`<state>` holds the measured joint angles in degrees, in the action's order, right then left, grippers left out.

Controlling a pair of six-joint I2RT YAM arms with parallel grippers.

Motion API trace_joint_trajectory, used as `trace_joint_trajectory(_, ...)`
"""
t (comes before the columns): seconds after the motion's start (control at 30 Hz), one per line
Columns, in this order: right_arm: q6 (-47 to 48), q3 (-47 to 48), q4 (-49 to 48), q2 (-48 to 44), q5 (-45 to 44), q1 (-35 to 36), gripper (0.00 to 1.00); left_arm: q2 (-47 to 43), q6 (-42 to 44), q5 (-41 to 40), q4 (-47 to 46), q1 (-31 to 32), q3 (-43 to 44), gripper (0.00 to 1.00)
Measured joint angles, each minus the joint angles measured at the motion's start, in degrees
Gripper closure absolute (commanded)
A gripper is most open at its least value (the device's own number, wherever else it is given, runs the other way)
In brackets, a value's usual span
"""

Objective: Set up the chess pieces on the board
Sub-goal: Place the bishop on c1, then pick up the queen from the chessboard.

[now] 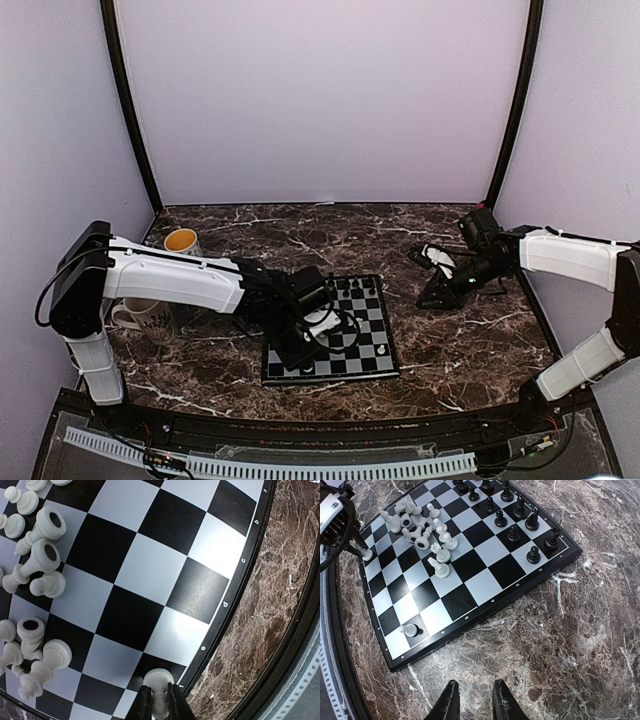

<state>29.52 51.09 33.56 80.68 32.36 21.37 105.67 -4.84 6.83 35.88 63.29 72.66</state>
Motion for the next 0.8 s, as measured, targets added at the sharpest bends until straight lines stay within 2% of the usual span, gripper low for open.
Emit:
trace_joint_trajectory(0.13,0.04,0.00,0.17,0.09,0.00,0.00,0.76,0.28,-0.02,-0.22,-0.07,0.11,0.39,0.85)
trace_joint_trajectory(0.33,0.04,0.00,0.33,0.13,0.00,0.00,0.76,0.52,0.02,-0.70,0.00,0.37,0.39,0.68)
trace_joint_trajectory(0.5,0.04,0.00,0.33,0.28,0.00,0.00,0.76,0.61,-0.02,-1.31,0.00,0.37,0.39,0.59)
trace_joint_trajectory(0.53,0.04,0.00,0.33,0.39,0.00,0.00,0.76,0.59,-0.04,-1.40,0.00,0.37,0.39,0.55)
trace_joint_trajectory(0.57,0.04,0.00,0.33,0.50,0.00,0.00,0.76,0.48,-0.04,-1.49,-0.04,0.37,0.39,0.39)
trace_joint_trajectory(0.6,0.04,0.00,0.33,0.63,0.00,0.00,0.76,0.22,0.00,-1.49,-0.11,0.37,0.39,0.07)
trace_joint_trajectory(0.63,0.04,0.00,0.35,0.76,0.02,0.00,0.76,-0.42,0.37,-1.51,-0.22,0.37,0.33,0.02)
trace_joint_trajectory(0.8,0.07,0.02,0.46,0.87,0.13,0.00,0.76,-9.60,0.13,-4.70,-3.45,0.37,-2.14,0.01)
